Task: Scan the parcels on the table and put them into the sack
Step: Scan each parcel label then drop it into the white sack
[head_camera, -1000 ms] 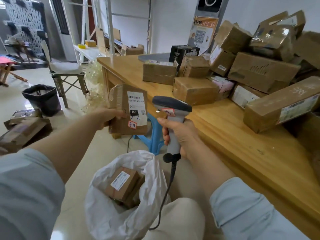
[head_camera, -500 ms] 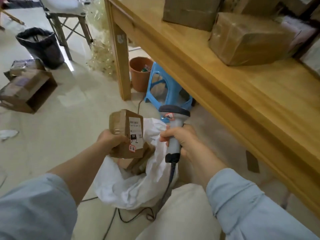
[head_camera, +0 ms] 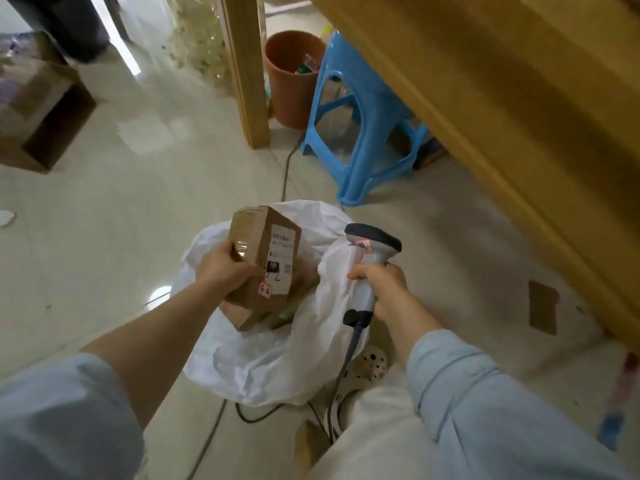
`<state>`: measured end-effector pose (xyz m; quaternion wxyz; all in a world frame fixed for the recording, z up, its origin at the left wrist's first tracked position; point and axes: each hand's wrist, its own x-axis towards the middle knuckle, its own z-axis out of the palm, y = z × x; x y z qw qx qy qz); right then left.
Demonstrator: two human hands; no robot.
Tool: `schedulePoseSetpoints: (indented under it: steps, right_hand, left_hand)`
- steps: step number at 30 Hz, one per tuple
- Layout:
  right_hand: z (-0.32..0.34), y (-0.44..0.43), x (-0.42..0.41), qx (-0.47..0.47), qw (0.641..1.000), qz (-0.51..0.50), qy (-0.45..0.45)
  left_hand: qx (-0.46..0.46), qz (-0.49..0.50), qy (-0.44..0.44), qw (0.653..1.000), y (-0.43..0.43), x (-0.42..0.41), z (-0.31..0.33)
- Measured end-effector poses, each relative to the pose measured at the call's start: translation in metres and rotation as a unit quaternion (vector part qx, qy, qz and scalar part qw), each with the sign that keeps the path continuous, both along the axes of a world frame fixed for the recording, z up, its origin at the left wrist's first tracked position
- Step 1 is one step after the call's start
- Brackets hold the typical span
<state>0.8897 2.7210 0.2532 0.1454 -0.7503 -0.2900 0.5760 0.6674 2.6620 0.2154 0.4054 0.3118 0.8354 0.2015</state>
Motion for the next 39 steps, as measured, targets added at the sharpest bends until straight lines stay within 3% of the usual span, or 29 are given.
schedulePoseSetpoints:
  steps: [9,21,31,39]
  right_hand:
    - [-0.066,0.03,0.004,-0.027,0.999,-0.026,0.031]
    - [-0.1,0.061,0.019,-0.041,0.998,-0.002,0.05]
    - [-0.099,0.061,0.029,-0.023,0.999,0.038,0.031]
    - [-0.046,0.062,0.036,0.093,0.992,0.079,-0.01]
  left_hand:
    - [-0.048,-0.097,-0.029,0.994,0.035,-0.007,-0.011]
    - [-0.096,-0.057,-0.137,0.984,0.053,-0.005,-0.02]
    - [-0.111,-0.117,-0.074,0.984,0.064,-0.004,-0.013]
    - [-0.117,-0.258,0.058,0.957,0.075,0.029,-0.012]
